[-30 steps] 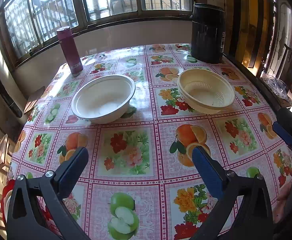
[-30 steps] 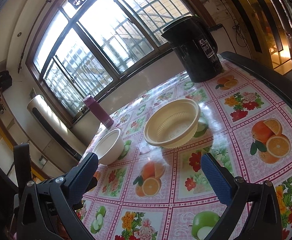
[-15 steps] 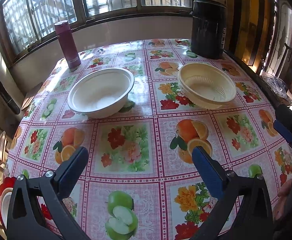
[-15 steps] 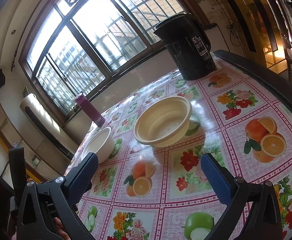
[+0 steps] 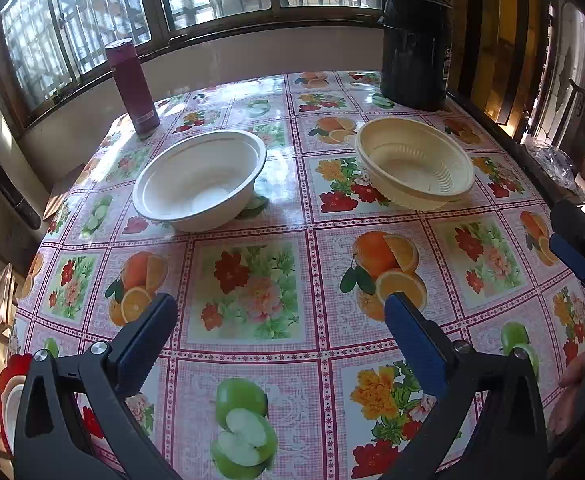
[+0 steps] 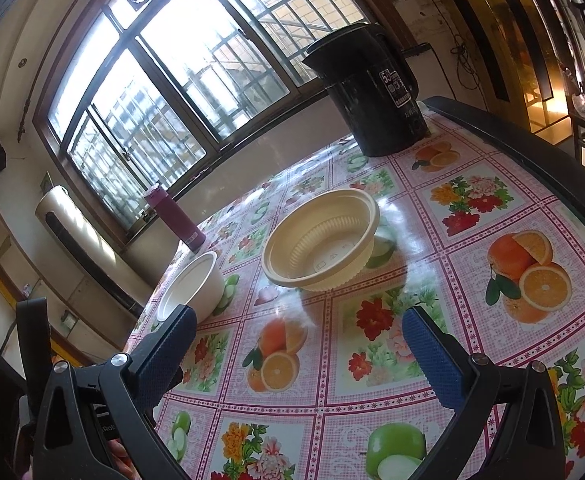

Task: Organize plates and bowls
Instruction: 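Approach the beige strainer bowl with both open tools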

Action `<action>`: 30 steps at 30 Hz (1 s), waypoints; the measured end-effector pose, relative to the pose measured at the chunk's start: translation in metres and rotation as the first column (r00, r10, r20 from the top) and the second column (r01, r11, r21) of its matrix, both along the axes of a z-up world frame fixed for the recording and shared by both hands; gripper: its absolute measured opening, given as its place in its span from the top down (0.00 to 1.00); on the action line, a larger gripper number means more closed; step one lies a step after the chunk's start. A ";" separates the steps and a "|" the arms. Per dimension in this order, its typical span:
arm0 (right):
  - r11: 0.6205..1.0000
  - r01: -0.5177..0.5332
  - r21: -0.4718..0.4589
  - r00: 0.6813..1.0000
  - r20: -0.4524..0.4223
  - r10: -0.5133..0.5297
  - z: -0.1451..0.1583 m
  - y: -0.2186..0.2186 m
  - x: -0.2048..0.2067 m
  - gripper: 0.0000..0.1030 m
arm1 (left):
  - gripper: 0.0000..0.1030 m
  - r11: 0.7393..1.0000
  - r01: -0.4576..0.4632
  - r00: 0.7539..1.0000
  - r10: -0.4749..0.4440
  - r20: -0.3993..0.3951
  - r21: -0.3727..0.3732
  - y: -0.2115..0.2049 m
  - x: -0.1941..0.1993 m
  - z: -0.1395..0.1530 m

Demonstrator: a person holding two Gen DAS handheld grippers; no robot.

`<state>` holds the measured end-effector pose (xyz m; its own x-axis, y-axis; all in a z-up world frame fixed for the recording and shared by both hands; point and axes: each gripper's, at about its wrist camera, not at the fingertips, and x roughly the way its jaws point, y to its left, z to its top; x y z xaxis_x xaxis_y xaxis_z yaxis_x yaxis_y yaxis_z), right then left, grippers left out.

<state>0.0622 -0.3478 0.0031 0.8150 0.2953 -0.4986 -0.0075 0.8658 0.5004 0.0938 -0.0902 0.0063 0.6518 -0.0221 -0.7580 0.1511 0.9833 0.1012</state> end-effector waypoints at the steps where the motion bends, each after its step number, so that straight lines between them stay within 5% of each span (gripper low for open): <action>1: 1.000 0.000 0.001 1.000 0.000 0.000 0.000 0.000 0.000 0.00 | 0.00 1.000 0.001 1.000 -0.002 0.003 0.004 -0.001 0.000 0.001; 30: 1.000 0.012 0.005 1.000 0.000 -0.012 -0.002 -0.003 0.000 0.00 | 0.00 0.999 0.017 1.000 -0.017 0.008 0.031 -0.007 -0.006 0.006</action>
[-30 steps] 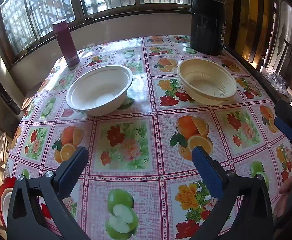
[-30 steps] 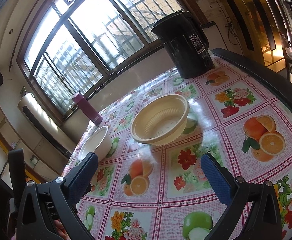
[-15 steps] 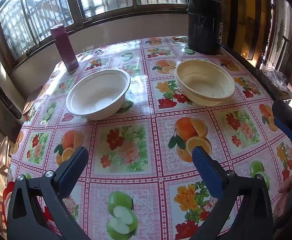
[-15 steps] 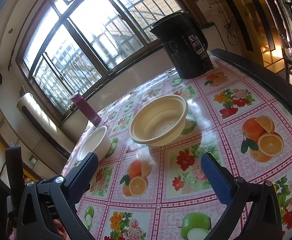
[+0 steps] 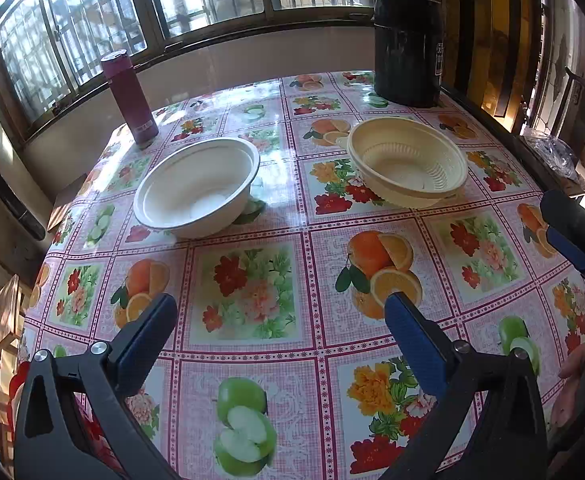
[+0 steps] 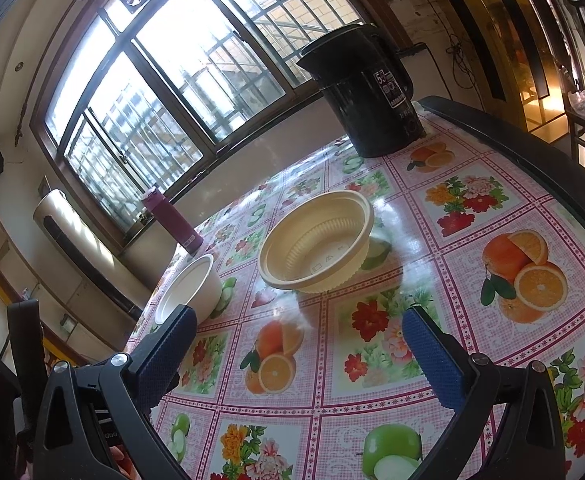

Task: Organize plates and bowls
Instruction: 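Approach the beige strainer bowl with both open tools, then close both tools on the beige strainer bowl rim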

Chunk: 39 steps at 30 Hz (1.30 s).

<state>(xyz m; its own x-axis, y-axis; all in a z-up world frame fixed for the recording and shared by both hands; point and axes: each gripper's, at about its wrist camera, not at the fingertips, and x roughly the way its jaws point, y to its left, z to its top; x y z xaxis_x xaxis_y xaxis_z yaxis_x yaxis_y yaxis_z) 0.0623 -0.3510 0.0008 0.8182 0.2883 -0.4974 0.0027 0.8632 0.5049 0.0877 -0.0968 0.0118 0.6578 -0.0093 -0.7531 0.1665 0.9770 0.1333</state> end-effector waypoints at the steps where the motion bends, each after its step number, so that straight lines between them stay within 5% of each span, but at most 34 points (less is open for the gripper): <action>1: 1.000 0.002 0.002 1.000 -0.001 -0.002 0.000 -0.001 0.000 0.00 | 0.00 1.000 0.000 1.000 0.000 0.001 0.000 0.000 -0.001 0.000; 28: 0.993 0.100 0.062 0.995 0.000 -0.101 0.000 -0.024 -0.006 0.00 | 0.00 1.000 -0.002 0.997 0.000 0.079 0.028 0.013 -0.036 0.036; 35: 0.995 0.103 0.011 0.987 0.122 -0.103 0.077 -0.043 0.014 0.00 | 0.00 0.993 0.077 0.988 -0.089 0.128 0.094 -0.003 -0.016 0.074; 39: 0.992 0.112 -0.053 0.990 0.093 -0.107 0.115 -0.045 0.055 0.00 | 0.00 0.987 0.158 0.985 -0.159 0.069 0.023 -0.010 0.030 0.112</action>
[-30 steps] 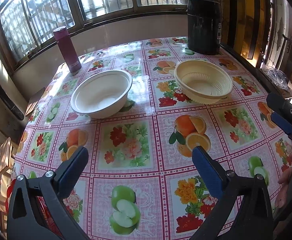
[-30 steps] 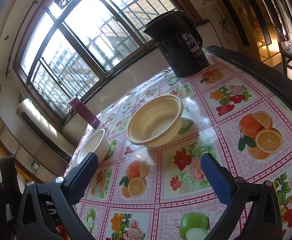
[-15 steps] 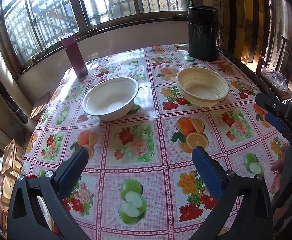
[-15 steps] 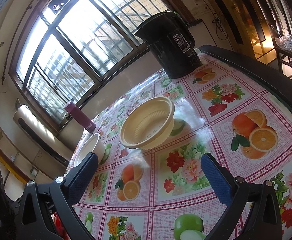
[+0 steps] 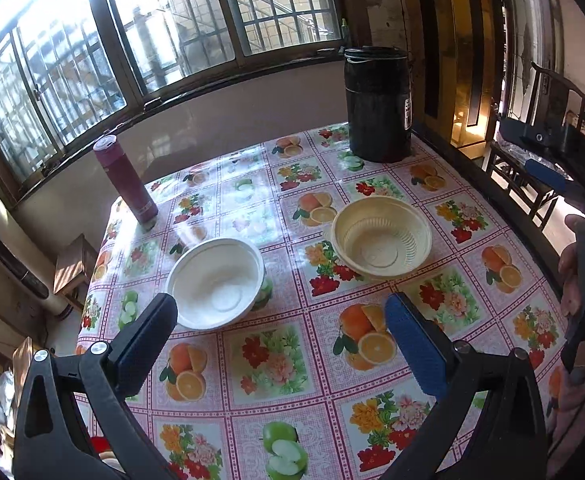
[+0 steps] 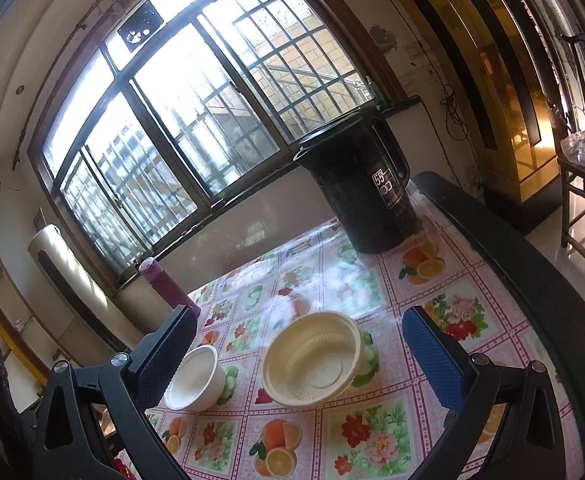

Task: Organize plates and bowls
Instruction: 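Close both tools on the beige strainer bowl rim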

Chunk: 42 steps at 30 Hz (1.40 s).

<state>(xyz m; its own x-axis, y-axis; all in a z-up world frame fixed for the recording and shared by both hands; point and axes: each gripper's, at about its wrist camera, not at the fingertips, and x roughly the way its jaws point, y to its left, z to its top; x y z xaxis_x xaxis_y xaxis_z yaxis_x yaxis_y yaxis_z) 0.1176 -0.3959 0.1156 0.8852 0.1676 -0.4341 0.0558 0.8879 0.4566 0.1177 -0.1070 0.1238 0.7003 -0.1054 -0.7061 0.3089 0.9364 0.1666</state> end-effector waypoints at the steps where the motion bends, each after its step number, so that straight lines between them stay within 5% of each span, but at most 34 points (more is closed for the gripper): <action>1: 1.000 0.002 -0.002 0.999 -0.032 -0.002 0.000 0.000 0.013 0.00 | 0.00 0.999 0.017 0.999 -0.018 -0.042 -0.027 -0.002 0.015 0.005; 6: 0.989 0.039 0.146 0.984 -0.179 -0.013 -0.057 -0.007 0.059 0.00 | 0.00 0.998 -0.017 0.972 0.004 -0.234 -0.053 -0.015 0.083 -0.024; 10: 0.970 0.054 0.237 0.956 -0.294 0.018 -0.114 -0.014 0.080 0.00 | 0.00 0.974 -0.081 0.919 -0.008 -0.393 -0.210 -0.023 0.116 -0.066; 18: 0.926 0.061 0.374 0.956 -0.289 0.054 -0.145 -0.026 0.084 0.00 | 0.00 0.958 -0.213 0.879 0.102 -0.466 -0.190 -0.039 0.149 -0.125; 30: 0.895 0.049 0.444 0.950 -0.298 0.096 -0.159 -0.017 0.092 0.03 | 0.01 0.960 -0.227 0.856 0.115 -0.505 -0.166 -0.049 0.157 -0.145; 35: 0.896 0.062 0.440 0.943 -0.319 0.091 -0.165 -0.015 0.094 0.13 | 0.19 0.938 -0.263 0.827 0.100 -0.553 -0.224 -0.045 0.161 -0.154; 38: 0.900 0.064 0.432 0.938 -0.334 0.093 -0.168 -0.012 0.097 0.20 | 0.47 0.932 -0.276 0.813 0.095 -0.575 -0.237 -0.045 0.163 -0.158; 42: 0.903 0.076 0.422 0.933 -0.350 0.086 -0.171 -0.011 0.098 0.27 | 0.51 0.932 -0.270 0.819 0.090 -0.566 -0.242 -0.045 0.162 -0.159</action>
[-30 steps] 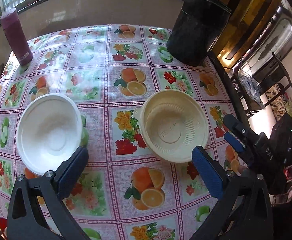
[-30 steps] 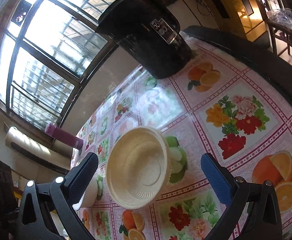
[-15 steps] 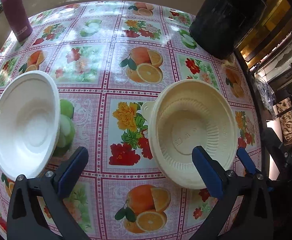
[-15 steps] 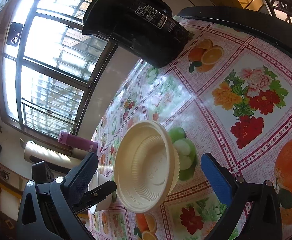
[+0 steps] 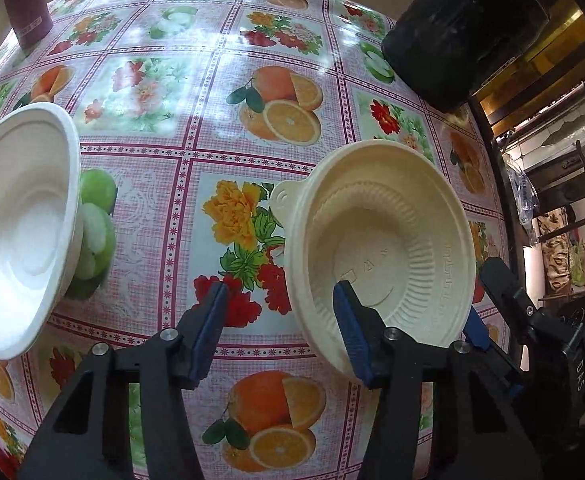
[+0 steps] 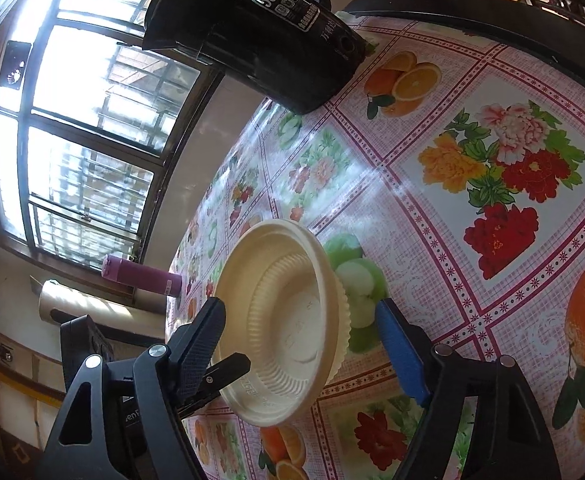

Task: Organize plates and bowls
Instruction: 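Close both tools on the beige strainer bowl rim, then lift the beige strainer bowl and carry it to the red plate stack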

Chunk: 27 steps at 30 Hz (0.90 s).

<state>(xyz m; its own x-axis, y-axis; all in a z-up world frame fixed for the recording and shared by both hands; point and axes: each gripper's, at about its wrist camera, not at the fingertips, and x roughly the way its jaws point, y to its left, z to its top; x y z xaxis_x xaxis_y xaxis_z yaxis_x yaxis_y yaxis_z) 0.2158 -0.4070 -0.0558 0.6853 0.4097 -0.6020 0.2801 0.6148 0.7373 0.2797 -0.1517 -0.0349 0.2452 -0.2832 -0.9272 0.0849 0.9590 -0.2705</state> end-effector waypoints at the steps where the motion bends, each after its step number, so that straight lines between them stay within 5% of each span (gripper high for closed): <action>1: 1.000 0.001 0.000 1.000 0.001 -0.001 0.000 0.000 0.000 0.28 | 0.53 1.000 0.001 1.000 -0.001 -0.001 -0.012 0.001 -0.001 0.000; 3: 1.000 0.009 -0.006 1.000 0.002 -0.009 0.000 -0.001 0.000 0.31 | 0.64 0.999 0.002 1.000 -0.002 0.002 -0.033 0.001 -0.001 0.001; 7: 1.000 0.008 -0.012 1.000 -0.001 -0.008 -0.001 -0.001 -0.001 0.41 | 0.66 0.999 0.024 0.999 -0.024 0.026 -0.034 -0.003 -0.002 0.006; 9: 1.000 0.006 -0.014 1.000 -0.007 -0.006 -0.002 0.000 -0.001 0.45 | 0.79 0.998 0.039 0.999 -0.037 0.034 -0.041 -0.005 -0.003 0.008; 14: 1.000 0.010 -0.022 1.000 -0.016 -0.011 -0.004 0.002 -0.002 0.61 | 0.88 0.998 0.057 0.996 -0.057 0.076 -0.009 -0.010 -0.006 0.012; 20: 0.999 0.022 -0.048 0.999 -0.027 -0.024 -0.006 0.001 -0.003 0.84 | 0.88 0.998 0.062 0.994 -0.061 0.090 -0.002 -0.008 -0.007 0.011; 27: 0.997 0.019 -0.080 0.999 -0.025 -0.021 -0.002 0.004 -0.005 0.88 | 0.88 0.998 0.060 0.994 -0.058 0.087 -0.019 -0.003 -0.008 0.011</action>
<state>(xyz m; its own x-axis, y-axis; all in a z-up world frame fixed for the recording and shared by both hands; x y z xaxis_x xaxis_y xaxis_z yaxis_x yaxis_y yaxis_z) 0.2111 -0.4034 -0.0575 0.6769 0.3461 -0.6496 0.3115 0.6649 0.6789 0.2714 -0.1551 -0.0242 0.3064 -0.3194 -0.8967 0.1653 0.9456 -0.2803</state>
